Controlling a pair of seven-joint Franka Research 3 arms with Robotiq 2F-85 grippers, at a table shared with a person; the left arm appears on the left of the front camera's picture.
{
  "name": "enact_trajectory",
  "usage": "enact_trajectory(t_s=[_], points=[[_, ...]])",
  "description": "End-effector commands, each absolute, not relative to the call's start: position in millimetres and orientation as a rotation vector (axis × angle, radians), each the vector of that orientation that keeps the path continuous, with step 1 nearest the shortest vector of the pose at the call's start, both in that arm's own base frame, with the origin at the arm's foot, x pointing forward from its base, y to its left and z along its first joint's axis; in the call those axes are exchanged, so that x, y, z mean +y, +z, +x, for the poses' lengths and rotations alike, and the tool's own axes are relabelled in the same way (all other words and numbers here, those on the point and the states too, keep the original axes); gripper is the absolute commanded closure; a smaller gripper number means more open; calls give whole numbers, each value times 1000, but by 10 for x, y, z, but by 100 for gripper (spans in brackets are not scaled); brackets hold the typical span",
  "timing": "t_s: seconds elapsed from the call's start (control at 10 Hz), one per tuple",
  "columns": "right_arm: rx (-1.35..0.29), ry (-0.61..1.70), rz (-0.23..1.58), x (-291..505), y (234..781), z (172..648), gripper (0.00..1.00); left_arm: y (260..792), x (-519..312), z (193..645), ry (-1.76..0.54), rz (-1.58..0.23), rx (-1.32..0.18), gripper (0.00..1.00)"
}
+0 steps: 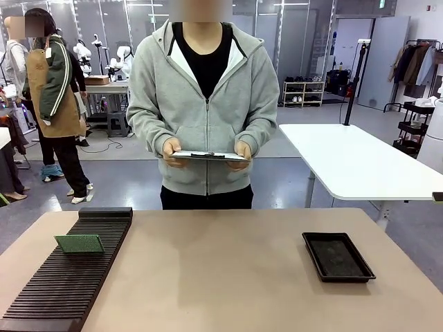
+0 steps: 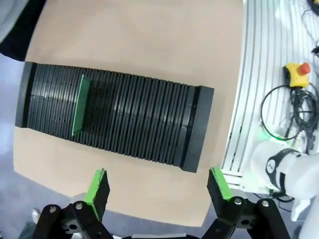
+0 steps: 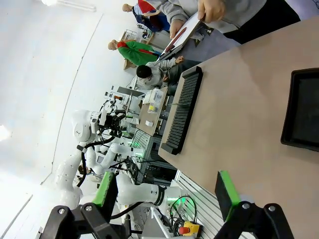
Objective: Inspect the PCB.
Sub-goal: Pick up the Blank PCB and present it to the human.
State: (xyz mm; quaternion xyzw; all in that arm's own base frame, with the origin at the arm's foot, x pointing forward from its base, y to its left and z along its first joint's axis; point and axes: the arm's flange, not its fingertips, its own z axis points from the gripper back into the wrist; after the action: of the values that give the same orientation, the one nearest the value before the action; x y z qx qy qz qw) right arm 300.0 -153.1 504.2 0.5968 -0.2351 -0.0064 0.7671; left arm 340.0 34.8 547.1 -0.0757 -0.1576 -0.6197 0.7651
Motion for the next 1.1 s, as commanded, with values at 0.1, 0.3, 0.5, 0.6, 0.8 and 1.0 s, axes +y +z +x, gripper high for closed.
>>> enact_trajectory(t_s=[0.1,0.3,0.5,0.6,0.8,1.0], points=[[-531,3,1306,-1533,5060,3021,0,5356,449,3727,-1407,3,-421,0],[-531,3,1306,-1533,5060,3021,0,5238,374,3963,-1393,106,-354,0],[-531,3,1306,-1533,5060,3021,0,5140,280,4141,-1410,113,-335,0],[-531,3,1306,-1533,5060,3021,0,5096,252,4236,-1402,92,-317,0],[-531,3,1306,-1533,5060,3021,0,4968,189,4418,-1418,97,-266,0],[-531,3,1306,-1533,5060,3021,0,4922,102,4477,-1443,103,-238,0]])
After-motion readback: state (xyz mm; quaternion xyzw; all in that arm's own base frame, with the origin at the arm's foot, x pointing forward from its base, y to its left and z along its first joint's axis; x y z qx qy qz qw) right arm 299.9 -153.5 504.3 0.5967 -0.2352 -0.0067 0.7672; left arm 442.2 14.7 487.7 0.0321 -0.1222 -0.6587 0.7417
